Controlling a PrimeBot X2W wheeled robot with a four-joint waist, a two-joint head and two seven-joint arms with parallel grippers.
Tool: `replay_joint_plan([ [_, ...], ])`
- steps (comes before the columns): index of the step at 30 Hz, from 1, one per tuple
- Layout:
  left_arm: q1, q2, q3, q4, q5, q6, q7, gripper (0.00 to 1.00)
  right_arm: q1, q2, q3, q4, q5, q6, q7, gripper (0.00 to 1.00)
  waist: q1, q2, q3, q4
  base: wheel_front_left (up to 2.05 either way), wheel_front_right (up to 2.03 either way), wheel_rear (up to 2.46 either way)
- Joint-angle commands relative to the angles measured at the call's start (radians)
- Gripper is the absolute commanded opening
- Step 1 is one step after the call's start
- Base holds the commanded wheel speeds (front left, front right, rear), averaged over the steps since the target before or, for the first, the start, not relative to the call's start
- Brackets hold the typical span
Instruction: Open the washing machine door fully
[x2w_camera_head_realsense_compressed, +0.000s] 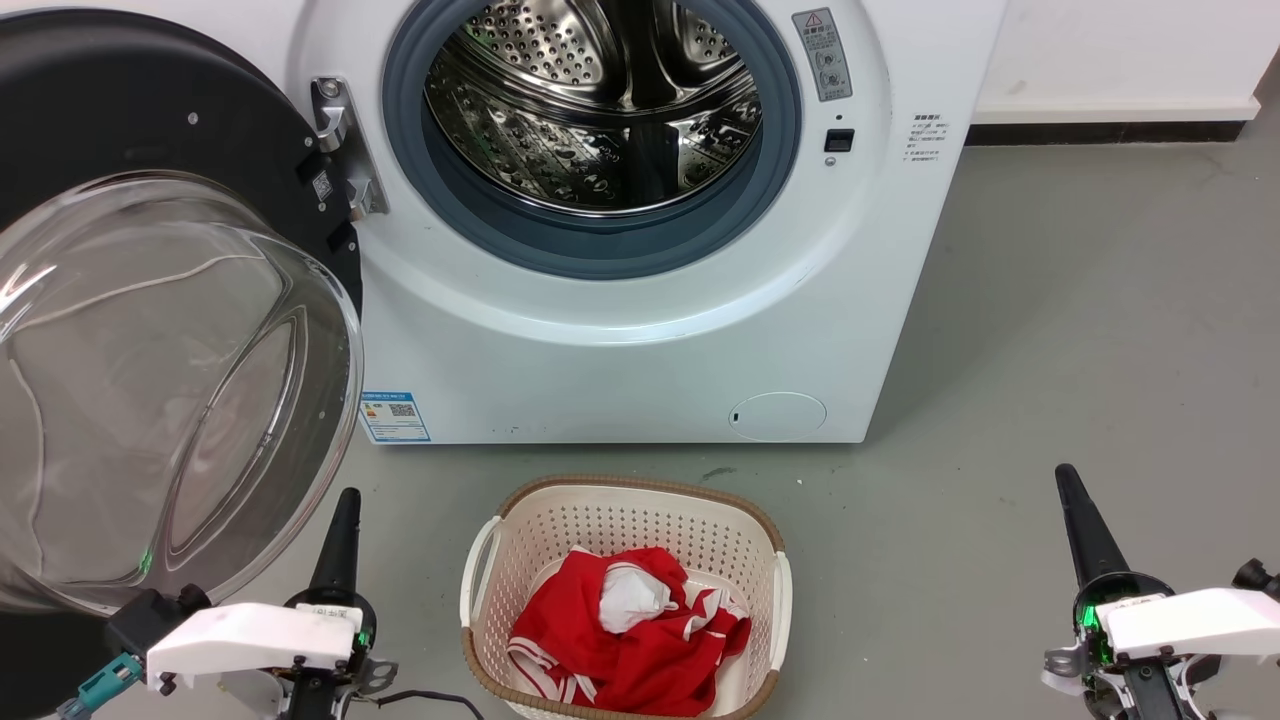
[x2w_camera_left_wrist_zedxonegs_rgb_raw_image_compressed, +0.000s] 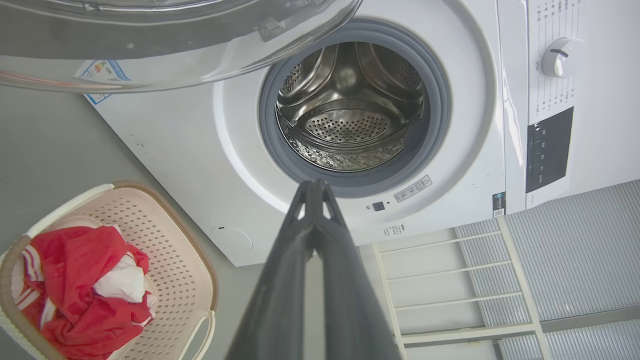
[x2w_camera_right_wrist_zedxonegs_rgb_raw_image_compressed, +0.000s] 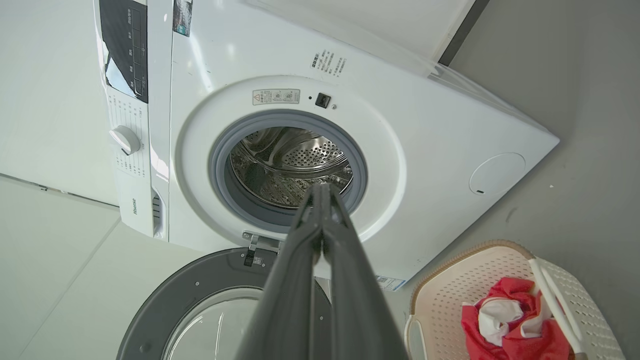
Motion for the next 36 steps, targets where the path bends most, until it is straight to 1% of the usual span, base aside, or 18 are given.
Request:
replay_joint_plan([
  [1,-0.025,0.001,0.006,-0.001,-0.028,-0.008,0.007,0.0,-0.024,-0.005,-0.003,0.0,0.028,0.0,0.006,0.0,0.0,-0.0001,0.0,0.0,0.0,0.0,0.0],
  [14,-0.03,-0.002,0.013,0.012,-0.138,-0.017,0.034,0.0,-0.038,-0.004,-0.01,0.02,0.133,0.0,0.029,0.0,0.0,-0.0001,-0.001,0.0,0.0,0.0,0.0],
  [15,-0.032,-0.002,0.015,0.016,-0.164,-0.018,0.04,0.0,-0.042,-0.003,-0.012,0.025,0.159,0.0,0.035,0.0,0.0,-0.0001,-0.001,0.001,0.0,0.0,0.0],
  [36,-0.042,-0.006,0.028,0.036,-0.328,-0.031,0.083,0.0,-0.062,0.002,-0.025,0.055,0.314,0.0,0.071,0.0,0.0,-0.0001,-0.003,0.001,0.0,0.0,0.0],
])
